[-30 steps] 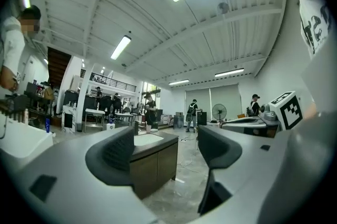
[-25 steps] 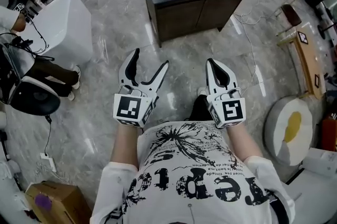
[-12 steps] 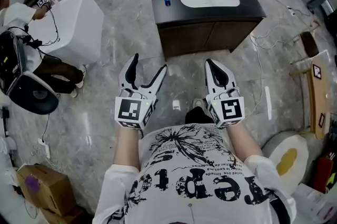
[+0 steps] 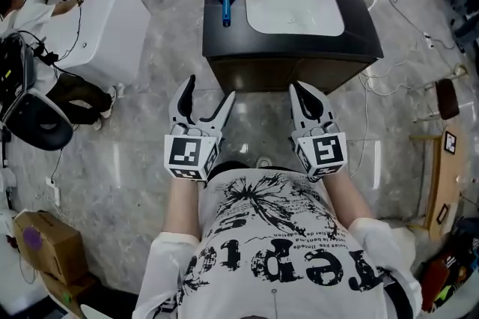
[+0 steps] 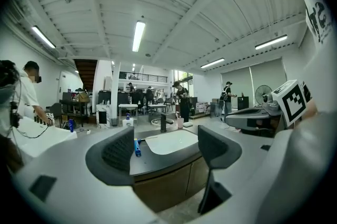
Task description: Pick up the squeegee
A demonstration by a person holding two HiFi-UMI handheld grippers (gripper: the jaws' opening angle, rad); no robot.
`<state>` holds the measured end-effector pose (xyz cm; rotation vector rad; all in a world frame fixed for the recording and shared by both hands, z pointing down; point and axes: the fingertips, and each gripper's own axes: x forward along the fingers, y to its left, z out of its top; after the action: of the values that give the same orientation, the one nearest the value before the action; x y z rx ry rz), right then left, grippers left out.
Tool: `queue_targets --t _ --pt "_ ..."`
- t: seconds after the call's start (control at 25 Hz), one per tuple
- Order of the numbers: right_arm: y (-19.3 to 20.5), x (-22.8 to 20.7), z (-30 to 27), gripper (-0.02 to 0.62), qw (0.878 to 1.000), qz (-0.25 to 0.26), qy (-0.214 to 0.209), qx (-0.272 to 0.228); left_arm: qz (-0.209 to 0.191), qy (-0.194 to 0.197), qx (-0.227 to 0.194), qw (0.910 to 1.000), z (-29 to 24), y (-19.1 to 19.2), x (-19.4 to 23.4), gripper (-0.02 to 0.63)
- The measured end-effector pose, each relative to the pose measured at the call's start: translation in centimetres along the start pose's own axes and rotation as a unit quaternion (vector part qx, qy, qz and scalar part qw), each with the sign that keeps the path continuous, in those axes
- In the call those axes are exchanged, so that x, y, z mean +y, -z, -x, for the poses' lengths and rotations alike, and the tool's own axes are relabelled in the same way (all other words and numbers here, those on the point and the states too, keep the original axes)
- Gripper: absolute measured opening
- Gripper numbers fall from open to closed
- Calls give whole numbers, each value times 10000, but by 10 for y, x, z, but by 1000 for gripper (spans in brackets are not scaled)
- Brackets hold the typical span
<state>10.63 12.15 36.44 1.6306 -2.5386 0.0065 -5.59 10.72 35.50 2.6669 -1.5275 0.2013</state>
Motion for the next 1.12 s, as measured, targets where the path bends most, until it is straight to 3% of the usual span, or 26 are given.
queue_targets --t 0.24,0.52,0.84,1.12 --pt "12 -37 -32 15 9996 -124 -148 187 71 -186 290 9994 -46 6 6 364" --pt "26 -81 -101 15 9990 -106 -153 412 131 -287 633 9975 -134 26 44 364" --pt "35 -142 -228 15 9973 -71 -102 727 429 -171 1142 9924 -270 54 113 362" --pt "62 -185 -351 15 9936 -134 -135 1114 686 -262 1843 9801 -393 105 186 362"
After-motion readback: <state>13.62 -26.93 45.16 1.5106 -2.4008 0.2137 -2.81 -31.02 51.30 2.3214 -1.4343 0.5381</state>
